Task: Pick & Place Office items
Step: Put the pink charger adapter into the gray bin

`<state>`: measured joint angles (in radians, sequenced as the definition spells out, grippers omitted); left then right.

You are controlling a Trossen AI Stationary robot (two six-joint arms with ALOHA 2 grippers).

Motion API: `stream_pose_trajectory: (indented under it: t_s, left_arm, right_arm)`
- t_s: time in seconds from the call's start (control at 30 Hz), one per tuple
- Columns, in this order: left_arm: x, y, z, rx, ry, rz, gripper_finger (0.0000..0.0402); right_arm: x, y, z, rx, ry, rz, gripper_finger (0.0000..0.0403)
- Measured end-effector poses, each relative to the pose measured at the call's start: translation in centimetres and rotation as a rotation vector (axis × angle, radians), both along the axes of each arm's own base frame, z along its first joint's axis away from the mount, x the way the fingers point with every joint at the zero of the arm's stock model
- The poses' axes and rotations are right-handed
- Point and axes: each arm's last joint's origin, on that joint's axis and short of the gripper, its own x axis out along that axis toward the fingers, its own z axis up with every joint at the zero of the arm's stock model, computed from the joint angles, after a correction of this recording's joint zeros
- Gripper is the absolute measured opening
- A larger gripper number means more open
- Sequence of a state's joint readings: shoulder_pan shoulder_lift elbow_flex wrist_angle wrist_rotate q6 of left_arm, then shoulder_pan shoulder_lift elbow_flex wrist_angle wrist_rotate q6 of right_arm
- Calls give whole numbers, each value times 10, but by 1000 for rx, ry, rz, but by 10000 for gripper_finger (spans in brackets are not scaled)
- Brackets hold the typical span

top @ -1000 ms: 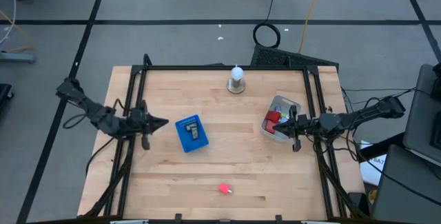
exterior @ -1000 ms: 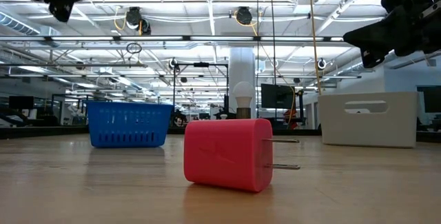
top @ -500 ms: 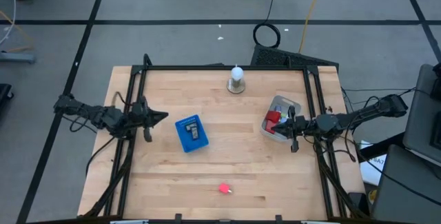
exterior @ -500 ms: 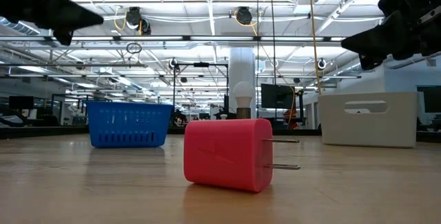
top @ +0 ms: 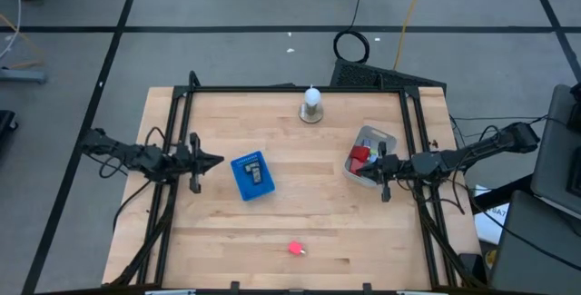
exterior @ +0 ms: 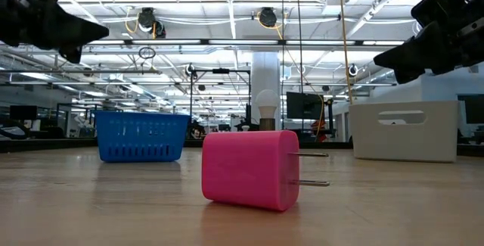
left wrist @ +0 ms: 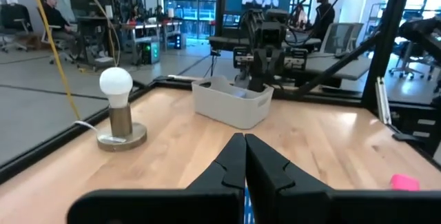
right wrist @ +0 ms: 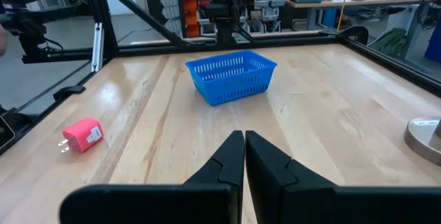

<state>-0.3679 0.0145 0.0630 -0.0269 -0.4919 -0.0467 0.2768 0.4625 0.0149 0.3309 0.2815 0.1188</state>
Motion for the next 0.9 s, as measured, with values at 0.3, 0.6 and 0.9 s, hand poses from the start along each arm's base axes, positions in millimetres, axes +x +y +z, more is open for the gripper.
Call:
stream_pose_trajectory:
  t_s: [0.3,0.6,0.9]
  left_arm:
    - [0,0,-5,2,37,5,1]
    - [0,0,-5,2,40,5,3]
    - [0,0,-5,13,42,5,8]
  right_arm:
    - [0,0,0,0,1,1,9]
    - [0,0,0,0,1,1,9]
    - [0,0,-1,-3,9,1,9]
